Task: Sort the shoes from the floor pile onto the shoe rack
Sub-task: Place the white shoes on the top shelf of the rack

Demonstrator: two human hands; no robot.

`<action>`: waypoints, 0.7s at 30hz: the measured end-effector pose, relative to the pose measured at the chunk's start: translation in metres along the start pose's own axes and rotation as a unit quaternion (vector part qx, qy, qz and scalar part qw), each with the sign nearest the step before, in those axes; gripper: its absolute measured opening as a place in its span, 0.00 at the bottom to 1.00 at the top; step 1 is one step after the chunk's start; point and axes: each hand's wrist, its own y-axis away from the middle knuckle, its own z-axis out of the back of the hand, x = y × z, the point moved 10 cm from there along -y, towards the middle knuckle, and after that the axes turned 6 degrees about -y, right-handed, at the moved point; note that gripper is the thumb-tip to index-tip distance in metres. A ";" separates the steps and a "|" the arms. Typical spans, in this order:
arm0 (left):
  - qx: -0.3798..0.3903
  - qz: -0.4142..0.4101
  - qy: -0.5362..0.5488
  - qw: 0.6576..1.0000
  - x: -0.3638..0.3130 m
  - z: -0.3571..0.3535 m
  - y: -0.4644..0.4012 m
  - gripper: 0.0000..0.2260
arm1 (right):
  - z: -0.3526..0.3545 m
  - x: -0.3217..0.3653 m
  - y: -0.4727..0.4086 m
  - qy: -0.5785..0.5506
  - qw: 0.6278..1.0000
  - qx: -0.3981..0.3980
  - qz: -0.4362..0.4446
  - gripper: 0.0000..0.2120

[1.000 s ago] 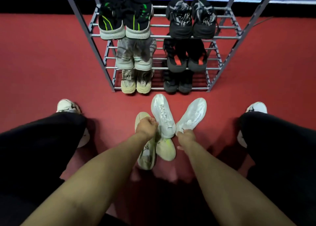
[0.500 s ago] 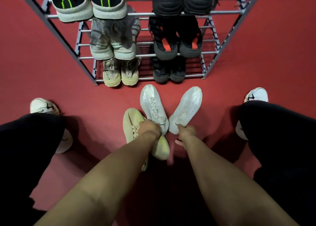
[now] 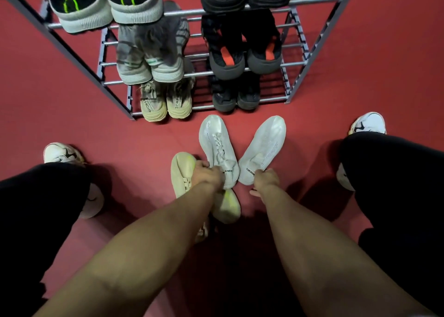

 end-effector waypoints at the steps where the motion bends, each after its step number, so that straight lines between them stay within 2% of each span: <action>1: 0.024 0.013 0.042 0.999 -0.001 0.003 0.000 0.05 | 0.000 0.003 0.005 -0.028 1.000 0.007 0.000 0.16; 4: 0.101 0.038 0.125 0.986 -0.011 0.016 0.004 0.07 | 0.002 0.017 0.024 -0.119 0.993 0.027 -0.004 0.12; 8: 0.155 0.018 0.150 0.976 -0.032 0.049 0.020 0.08 | 0.003 0.041 0.055 -0.155 0.985 0.077 -0.002 0.04; 11: 0.183 -0.029 0.146 0.972 -0.045 0.078 0.041 0.11 | 0.004 0.052 0.080 -0.154 0.983 0.104 0.001 0.10; 15: 0.219 -0.069 0.154 0.961 -0.060 0.121 0.076 0.23 | 0.007 0.070 0.118 -0.078 0.988 0.131 0.035 0.15; 21: 0.227 -0.138 0.151 0.952 -0.074 0.174 0.131 0.24 | 0.022 0.120 0.200 0.042 0.979 0.151 0.130 0.13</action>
